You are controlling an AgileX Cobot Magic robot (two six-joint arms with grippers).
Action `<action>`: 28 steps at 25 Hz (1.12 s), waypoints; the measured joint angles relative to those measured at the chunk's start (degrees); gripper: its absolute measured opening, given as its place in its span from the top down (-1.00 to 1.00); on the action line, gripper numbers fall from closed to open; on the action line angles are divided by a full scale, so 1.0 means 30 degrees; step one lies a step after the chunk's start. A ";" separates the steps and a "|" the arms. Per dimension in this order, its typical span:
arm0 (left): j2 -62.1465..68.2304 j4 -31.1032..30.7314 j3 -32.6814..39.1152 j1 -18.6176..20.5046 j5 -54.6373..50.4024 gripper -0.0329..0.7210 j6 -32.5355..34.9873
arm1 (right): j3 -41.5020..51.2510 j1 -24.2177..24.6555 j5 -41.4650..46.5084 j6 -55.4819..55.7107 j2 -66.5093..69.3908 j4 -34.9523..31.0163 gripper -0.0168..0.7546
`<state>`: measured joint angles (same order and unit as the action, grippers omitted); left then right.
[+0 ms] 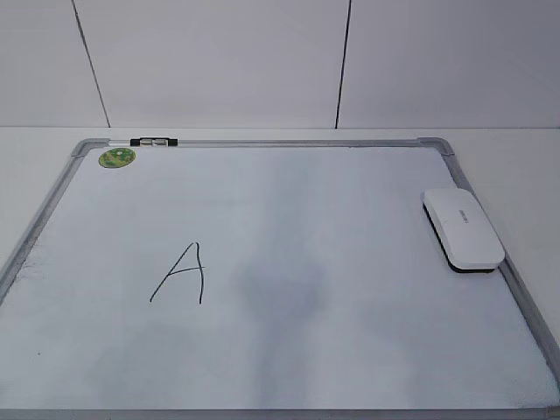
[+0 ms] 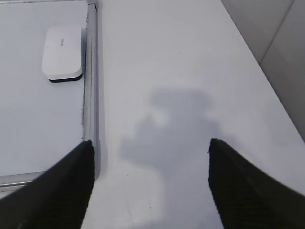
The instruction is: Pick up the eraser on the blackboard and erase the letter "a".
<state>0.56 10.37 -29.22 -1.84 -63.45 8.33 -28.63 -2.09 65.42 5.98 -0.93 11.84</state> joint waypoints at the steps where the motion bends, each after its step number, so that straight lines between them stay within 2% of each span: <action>1: 0.0000 0.0000 0.0000 0.0000 0.0000 0.20 0.0000 | 0.0000 0.0000 0.0000 0.0000 0.0000 0.0000 -0.58; 5: 0.0000 0.0000 0.0000 0.0000 0.0000 0.20 0.0000 | 0.0000 0.0000 0.0000 -0.0321 0.0000 -0.0303 -0.58; 10: 0.0000 0.0000 0.0000 0.0000 0.0000 0.21 0.0000 | 0.0000 0.0000 0.0000 -0.2343 0.0000 -0.1836 -0.58; 28: 0.0000 0.0000 0.0000 0.0000 0.0000 0.26 0.0000 | 0.0000 0.0000 0.0000 -0.2535 0.0000 -0.1973 -0.58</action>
<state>0.56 10.37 -29.22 -1.84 -63.45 8.33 -28.63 -2.09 65.42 -1.63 -0.93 5.92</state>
